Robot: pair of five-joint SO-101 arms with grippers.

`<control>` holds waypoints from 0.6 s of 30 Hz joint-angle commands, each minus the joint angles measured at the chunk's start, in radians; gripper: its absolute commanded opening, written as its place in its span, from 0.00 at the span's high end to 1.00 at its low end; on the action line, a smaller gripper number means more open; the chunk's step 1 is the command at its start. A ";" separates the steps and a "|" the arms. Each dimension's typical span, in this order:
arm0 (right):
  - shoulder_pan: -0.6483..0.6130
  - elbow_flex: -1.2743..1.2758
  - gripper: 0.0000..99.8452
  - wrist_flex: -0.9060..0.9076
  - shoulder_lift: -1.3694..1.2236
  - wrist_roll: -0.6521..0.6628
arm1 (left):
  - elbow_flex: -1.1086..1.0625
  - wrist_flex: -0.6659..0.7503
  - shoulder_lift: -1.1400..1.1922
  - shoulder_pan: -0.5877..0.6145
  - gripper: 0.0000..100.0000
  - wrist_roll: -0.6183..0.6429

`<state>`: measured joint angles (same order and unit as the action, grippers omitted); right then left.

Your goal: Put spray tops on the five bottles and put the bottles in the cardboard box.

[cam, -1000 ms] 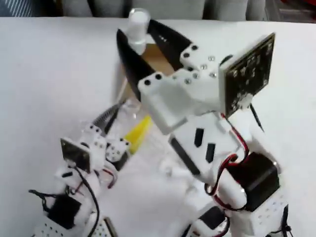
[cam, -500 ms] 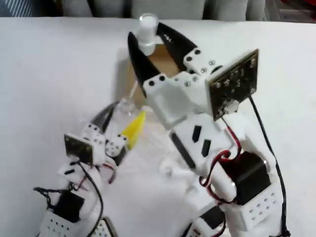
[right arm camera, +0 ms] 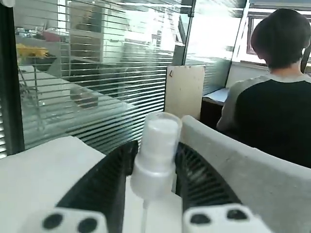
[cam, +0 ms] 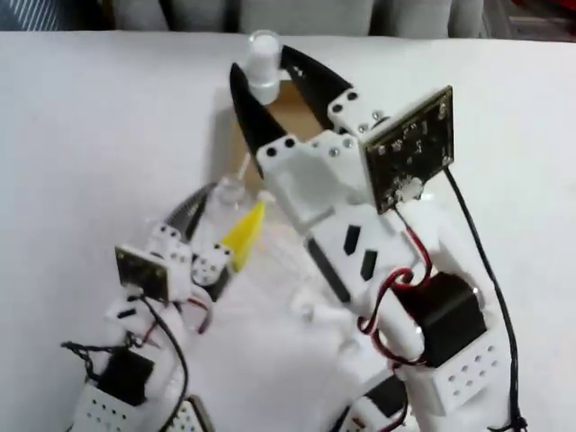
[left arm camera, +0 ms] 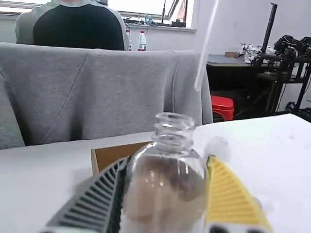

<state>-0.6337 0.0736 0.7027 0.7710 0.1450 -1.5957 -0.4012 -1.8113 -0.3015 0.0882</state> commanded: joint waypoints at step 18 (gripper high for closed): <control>0.005 0.149 0.98 -0.154 0.012 0.008 | 0.014 0.035 -0.013 0.008 0.98 0.009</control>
<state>-0.6352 0.2256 0.5662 0.7695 0.1450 -1.5957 -0.4012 -1.8113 -0.3030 0.0882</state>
